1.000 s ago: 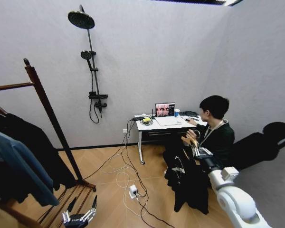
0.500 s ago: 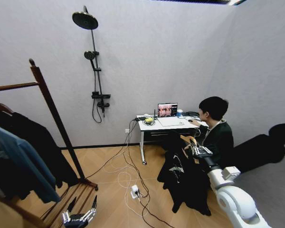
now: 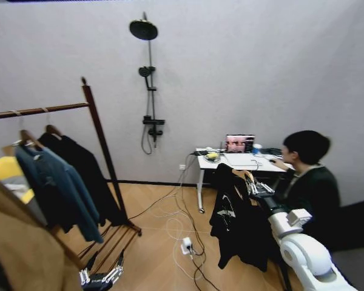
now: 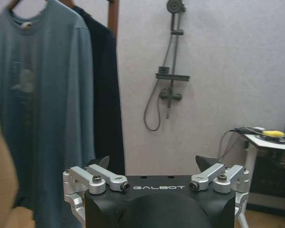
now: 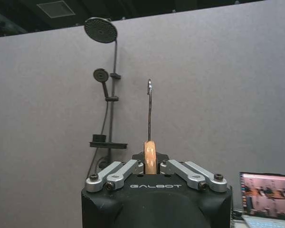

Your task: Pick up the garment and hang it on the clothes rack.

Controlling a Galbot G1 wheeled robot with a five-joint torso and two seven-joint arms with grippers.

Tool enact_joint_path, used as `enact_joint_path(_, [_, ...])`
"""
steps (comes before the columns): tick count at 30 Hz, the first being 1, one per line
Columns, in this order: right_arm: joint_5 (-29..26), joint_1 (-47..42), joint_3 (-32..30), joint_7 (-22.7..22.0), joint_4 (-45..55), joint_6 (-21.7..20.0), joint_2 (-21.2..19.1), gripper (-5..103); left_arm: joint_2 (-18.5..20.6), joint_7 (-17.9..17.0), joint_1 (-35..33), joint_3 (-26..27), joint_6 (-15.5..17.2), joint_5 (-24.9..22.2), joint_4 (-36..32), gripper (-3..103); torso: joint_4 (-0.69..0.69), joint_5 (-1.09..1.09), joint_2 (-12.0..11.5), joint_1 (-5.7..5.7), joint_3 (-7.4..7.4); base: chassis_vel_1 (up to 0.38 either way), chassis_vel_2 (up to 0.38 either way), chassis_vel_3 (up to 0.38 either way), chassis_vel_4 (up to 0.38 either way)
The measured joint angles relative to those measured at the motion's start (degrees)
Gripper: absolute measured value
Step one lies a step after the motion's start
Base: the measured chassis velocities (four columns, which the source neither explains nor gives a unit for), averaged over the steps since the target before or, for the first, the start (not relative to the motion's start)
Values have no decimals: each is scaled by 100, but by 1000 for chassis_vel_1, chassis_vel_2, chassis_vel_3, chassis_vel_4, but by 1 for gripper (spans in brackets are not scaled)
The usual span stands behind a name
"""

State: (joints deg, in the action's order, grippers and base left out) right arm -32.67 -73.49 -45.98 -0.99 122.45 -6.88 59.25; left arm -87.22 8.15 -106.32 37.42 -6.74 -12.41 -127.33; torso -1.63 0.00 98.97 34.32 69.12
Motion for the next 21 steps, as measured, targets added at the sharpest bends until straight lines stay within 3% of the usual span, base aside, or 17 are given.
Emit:
enact_joint_path(8, [-215, -238, 55, -109, 657, -336, 62, 10, 0, 0, 0, 0, 0, 0, 0, 100, -1, -2, 0, 0, 0, 145, 120, 117, 117])
enact_joint_path(10, [-615, -354, 54, -311, 1094, -760, 50, 10, 0, 0, 0, 0, 0, 0, 0, 100, 0, -1, 0, 0, 0, 143, 137, 115, 102])
enact_joint_path(11, [-615, -354, 54, -311, 1094, -760, 50, 10, 0, 0, 0, 0, 0, 0, 0, 100, 0, -1, 0, 0, 0, 143, 149, 121, 102])
enact_joint_path(14, [-1360, -670, 68, -365, 1699, -1392, 56, 10, 0, 0, 0, 0, 0, 0, 0, 100, 0, -2, 0, 1, 0, 121, 136, 140, 126])
enact_joint_path(21, [-1817, -704, 193, -398, 2055, -1733, 55, 10, 0, 0, 0, 0, 0, 0, 0, 100, -1, 0, 0, 0, 0, 131, 123, 114, 125])
